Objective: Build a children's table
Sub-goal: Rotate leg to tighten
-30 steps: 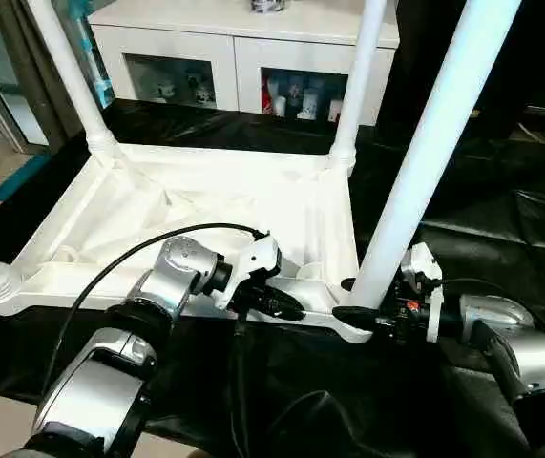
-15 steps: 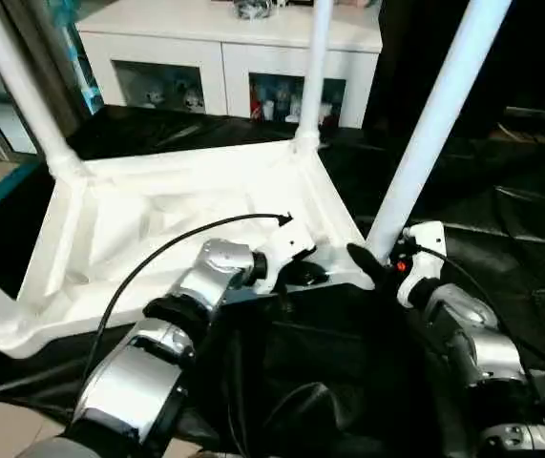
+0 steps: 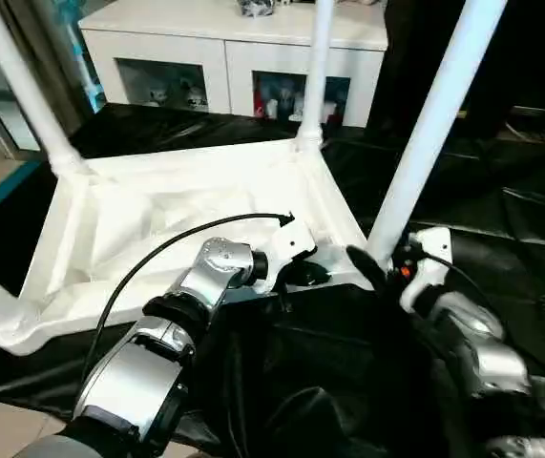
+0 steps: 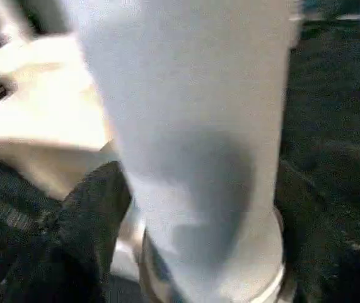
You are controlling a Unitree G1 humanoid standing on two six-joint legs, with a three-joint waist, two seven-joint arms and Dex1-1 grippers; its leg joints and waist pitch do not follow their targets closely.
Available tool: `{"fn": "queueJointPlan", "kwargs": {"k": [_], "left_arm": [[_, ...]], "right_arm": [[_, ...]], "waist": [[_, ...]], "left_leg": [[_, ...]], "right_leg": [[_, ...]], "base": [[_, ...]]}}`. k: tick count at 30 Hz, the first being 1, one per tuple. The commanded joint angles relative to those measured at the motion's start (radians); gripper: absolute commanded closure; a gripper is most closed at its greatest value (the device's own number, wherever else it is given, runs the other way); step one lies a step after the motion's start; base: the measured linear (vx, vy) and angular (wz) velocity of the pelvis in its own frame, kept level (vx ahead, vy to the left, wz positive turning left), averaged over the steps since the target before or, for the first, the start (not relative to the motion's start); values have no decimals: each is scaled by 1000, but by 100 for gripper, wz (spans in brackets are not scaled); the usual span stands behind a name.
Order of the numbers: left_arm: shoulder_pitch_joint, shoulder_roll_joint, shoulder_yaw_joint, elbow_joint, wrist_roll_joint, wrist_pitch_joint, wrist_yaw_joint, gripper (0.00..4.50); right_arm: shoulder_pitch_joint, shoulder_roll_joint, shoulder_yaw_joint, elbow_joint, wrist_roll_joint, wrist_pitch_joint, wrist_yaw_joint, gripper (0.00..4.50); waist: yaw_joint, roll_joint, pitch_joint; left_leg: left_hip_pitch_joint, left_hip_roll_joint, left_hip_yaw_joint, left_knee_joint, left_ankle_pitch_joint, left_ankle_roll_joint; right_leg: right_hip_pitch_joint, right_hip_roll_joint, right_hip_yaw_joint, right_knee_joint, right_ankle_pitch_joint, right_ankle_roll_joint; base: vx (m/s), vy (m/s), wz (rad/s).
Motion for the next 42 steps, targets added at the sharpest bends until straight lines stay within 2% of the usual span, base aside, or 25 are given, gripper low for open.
{"fn": "queueJointPlan", "kwargs": {"k": [1, 5, 6, 9, 10, 11, 14, 18, 24, 25, 27, 30, 31, 34, 36, 41, 42], "left_arm": [[6, -10, 9, -26, -27, -37, -17, 450], [15, 12, 7, -35, -28, -46, -58, 450], [18, 21, 6, -38, -26, -53, -70, 450], [21, 32, 8, -41, -28, -59, -83, 450], [21, 32, 8, -41, -28, -59, -83, 450], [22, 34, 9, -43, -29, -60, -88, 450], [24, 37, 11, -45, -28, -63, -95, 450], [32, 43, 11, -54, -34, -73, -112, 450], [41, 32, 34, -76, -69, -44, -123, 450], [49, 35, 27, -88, -68, -35, -144, 450], [56, 37, 22, -90, -57, -62, -123, 450], [57, 37, 25, -91, -61, -55, -129, 450], [58, 39, 23, -93, -61, -45, -140, 423], [61, 44, 16, -98, -56, -43, -148, 392], [67, 48, 12, -107, -52, -41, -149, 365], [85, 54, 4, -123, -43, -68, -141, 330], [87, 55, 2, -123, -43, -67, -145, 349]], "right_arm": [[43, -27, 90, -64, 39, 47, 172, 89], [68, -141, 58, -104, 65, 77, 292, 89], [73, -193, 35, -104, 73, 84, 334, 89], [92, -280, -3, -123, 97, 108, 388, 89], [92, -280, -3, -123, 97, 108, 388, 89], [99, -296, -5, -132, 103, 113, 396, 89], [120, -342, -18, -146, 115, 126, 432, 89], [161, -397, -40, -193, 140, 169, 466, 89], [190, -383, -14, -277, 176, 212, 469, 89], [188, -369, -1, -278, 169, 208, 457, 89], [178, -352, 3, -264, 146, 178, 424, 89], [167, -344, -2, -257, 144, 177, 408, 89], [151, -336, -9, -252, 138, 176, 386, 81], [139, -331, -19, -257, 139, 177, 367, 77], [142, -333, -22, -268, 146, 180, 364, 77], [152, -320, -23, -276, 146, 162, 339, 77], [148, -311, -17, -274, 142, 154, 328, 77]], "waist": [[7, -19, -52], [16, -21, -52], [18, -22, -51], [21, -27, -49], [22, -28, -48], [21, -33, -48], [17, -33, -50], [17, -33, -49], [18, -34, -50], [18, -36, -50], [17, -32, -51], [17, -31, -52], [17, -24, -51], [15, -26, -52], [16, -23, -55], [16, -21, -55], [16, -22, -55]], "left_leg": [[11, 69, -27, -65, -138, 123], [11, 70, -27, -64, -145, 128], [11, 70, -27, -64, -153, 126], [7, 69, -27, -63, -161, 124], [6, 69, -29, -64, -160, 125], [6, 68, -28, -64, -162, 126], [5, 67, -29, -62, -157, 125], [3, 67, -30, -61, -143, 140], [3, 68, -30, -60, -135, 141], [3, 68, -30, -60, -134, 140], [5, 68, -29, -60, -133, 134], [5, 67, -30, -59, -128, 132], [4, 66, -30, -60, -124, 129], [5, 65, -29, -60, -130, 124], [6, 68, -30, -59, -118, 127], [5, 68, -29, -57, -121, 132], [6, 67, -29, -58, -127, 130]], "right_leg": [[42, -75, 45, -64, -61, -242], [41, -77, 42, -65, -81, -249], [40, -77, 42, -66, -98, -249], [42, -78, 42, -70, -143, -238], [43, -79, 41, -71, -152, -232], [42, -78, 41, -73, -166, -224], [41, -78, 39, -74, -180, -222], [42, -75, 38, -73, -160, -223], [39, -76, 36, -71, -168, -224], [39, -76, 37, -71, -169, -223], [35, -76, 37, -71, -167, -227], [38, -75, 38, -68, -147, -229], [38, -76, 38, -68, -144, -229], [39, -75, 38, -68, -140, -235], [39, -73, 38, -63, -98, -244], [40, -75, 38, -62, -77, -250], [40, -74, 37, -63, -88, -247]], "base": [[0, 0, 0], [0, 0, 0], [0, 0, 0], [0, 0, 0], [0, 0, 0], [0, 0, 0], [0, 0, 0], [0, 0, 0], [0, 0, 0], [0, 0, 0], [0, 0, 0], [0, 0, 0], [0, 0, 0], [0, 0, 0], [0, 0, 0], [0, 0, 0], [0, 0, 0]]}}
